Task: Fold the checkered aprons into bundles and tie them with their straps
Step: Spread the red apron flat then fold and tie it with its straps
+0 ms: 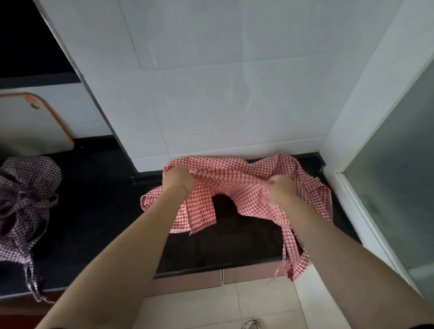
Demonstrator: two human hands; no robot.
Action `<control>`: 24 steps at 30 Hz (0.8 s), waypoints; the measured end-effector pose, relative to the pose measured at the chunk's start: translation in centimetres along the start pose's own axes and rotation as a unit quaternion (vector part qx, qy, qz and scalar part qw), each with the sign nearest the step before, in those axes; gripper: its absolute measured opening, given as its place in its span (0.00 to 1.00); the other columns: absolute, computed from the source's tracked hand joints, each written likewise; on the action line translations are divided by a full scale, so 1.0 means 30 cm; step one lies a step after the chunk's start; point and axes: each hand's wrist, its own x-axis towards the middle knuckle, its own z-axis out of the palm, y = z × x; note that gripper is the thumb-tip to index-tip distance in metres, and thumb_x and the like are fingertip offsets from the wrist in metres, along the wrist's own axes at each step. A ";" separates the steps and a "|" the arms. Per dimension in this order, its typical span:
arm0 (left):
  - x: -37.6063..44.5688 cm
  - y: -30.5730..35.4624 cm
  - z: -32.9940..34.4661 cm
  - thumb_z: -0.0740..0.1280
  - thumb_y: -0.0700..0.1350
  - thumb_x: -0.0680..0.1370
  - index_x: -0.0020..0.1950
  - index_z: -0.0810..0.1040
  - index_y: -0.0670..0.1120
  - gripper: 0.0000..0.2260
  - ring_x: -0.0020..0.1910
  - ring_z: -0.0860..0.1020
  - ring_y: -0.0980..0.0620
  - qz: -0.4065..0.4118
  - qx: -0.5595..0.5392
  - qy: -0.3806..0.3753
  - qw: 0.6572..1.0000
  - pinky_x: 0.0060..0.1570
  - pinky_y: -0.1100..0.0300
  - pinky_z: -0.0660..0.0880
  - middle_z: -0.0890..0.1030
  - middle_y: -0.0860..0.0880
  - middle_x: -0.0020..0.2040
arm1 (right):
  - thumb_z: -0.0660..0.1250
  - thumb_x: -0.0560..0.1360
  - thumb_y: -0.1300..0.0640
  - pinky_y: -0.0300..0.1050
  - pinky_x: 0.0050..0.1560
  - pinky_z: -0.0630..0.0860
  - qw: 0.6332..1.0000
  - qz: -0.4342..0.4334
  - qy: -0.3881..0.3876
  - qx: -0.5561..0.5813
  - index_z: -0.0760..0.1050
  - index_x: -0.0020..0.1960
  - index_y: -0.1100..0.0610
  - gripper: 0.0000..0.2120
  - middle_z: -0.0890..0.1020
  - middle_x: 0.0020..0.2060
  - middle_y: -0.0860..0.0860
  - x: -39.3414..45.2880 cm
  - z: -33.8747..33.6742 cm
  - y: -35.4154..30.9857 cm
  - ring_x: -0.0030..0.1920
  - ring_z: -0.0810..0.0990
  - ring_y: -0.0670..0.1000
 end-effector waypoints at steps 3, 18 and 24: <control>-0.031 0.017 -0.069 0.55 0.39 0.82 0.56 0.73 0.43 0.08 0.44 0.77 0.44 0.047 -0.167 0.108 0.979 0.45 0.52 0.74 0.78 0.45 0.47 | 0.62 0.81 0.60 0.42 0.52 0.70 0.988 -0.068 0.127 0.056 0.80 0.59 0.64 0.12 0.83 0.57 0.61 -0.028 -0.078 -0.104 0.58 0.80 0.59; -0.249 -0.248 0.063 0.60 0.50 0.84 0.78 0.62 0.41 0.25 0.66 0.74 0.38 -0.034 0.144 -0.358 0.922 0.43 0.53 0.82 0.61 0.40 0.77 | 0.62 0.80 0.50 0.53 0.73 0.65 0.911 0.089 -0.195 -0.351 0.63 0.77 0.61 0.29 0.66 0.75 0.60 -0.219 0.079 0.066 0.72 0.68 0.61; -0.148 -0.284 0.155 0.56 0.45 0.82 0.64 0.77 0.43 0.15 0.59 0.77 0.44 0.029 0.222 -0.094 0.970 0.54 0.51 0.75 0.78 0.44 0.62 | 0.51 0.81 0.38 0.54 0.73 0.61 0.938 0.024 -0.068 -0.340 0.64 0.76 0.57 0.31 0.68 0.74 0.58 -0.118 0.131 0.074 0.73 0.67 0.60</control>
